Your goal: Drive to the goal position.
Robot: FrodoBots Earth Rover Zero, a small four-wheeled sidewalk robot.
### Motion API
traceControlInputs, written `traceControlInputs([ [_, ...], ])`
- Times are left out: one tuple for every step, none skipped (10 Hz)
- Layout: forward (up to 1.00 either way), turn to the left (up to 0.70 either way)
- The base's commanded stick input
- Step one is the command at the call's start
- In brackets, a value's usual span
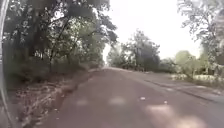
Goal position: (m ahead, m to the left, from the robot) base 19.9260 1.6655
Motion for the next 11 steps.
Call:
traceControlInputs([
  [0.70, 0.00],
  [0.70, 0.00],
  [0.70, 0.00],
  [0.70, 0.00],
  [0.70, 0.00],
  [0.70, 0.00],
  [0.70, 0.00],
  [0.70, 0.00],
  [0.70, 0.00],
  [0.70, 0.00],
  [0.70, 0.00],
])
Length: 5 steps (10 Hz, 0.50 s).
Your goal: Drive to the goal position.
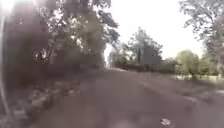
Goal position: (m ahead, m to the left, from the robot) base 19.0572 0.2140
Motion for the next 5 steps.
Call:
traceControlInputs([
  [0.70, 0.00],
  [0.70, 0.00],
  [0.70, 0.00],
  [0.70, -0.01],
  [0.70, -0.07],
])
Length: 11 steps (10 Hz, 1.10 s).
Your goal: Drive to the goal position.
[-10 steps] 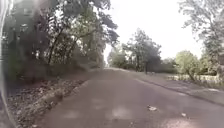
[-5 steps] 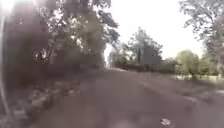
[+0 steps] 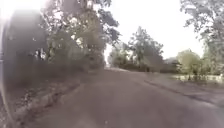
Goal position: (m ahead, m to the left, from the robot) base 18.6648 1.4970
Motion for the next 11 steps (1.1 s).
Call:
traceControlInputs([
  [0.70, -0.17],
  [0.70, -0.15],
  [0.70, -0.09],
  [0.70, -0.06],
  [0.70, -0.04],
  [0.70, -0.02],
  [0.70, 0.00],
  [0.70, 0.00],
  [0.70, 0.06],
  [0.70, 0.16],
  [0.70, 0.24],
])
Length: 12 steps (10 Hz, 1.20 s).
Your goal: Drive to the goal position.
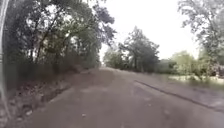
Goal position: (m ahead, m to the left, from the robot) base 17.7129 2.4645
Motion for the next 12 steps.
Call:
traceControlInputs([
  [0.70, 0.32],
  [0.70, 0.16],
  [0.70, 0.05],
  [0.70, 0.02],
  [0.70, 0.01],
  [0.70, 0.00],
  [0.70, 0.00],
  [0.70, 0.02],
  [0.70, 0.02],
  [0.70, 0.03],
  [0.70, 0.03],
  [0.70, 0.01],
])
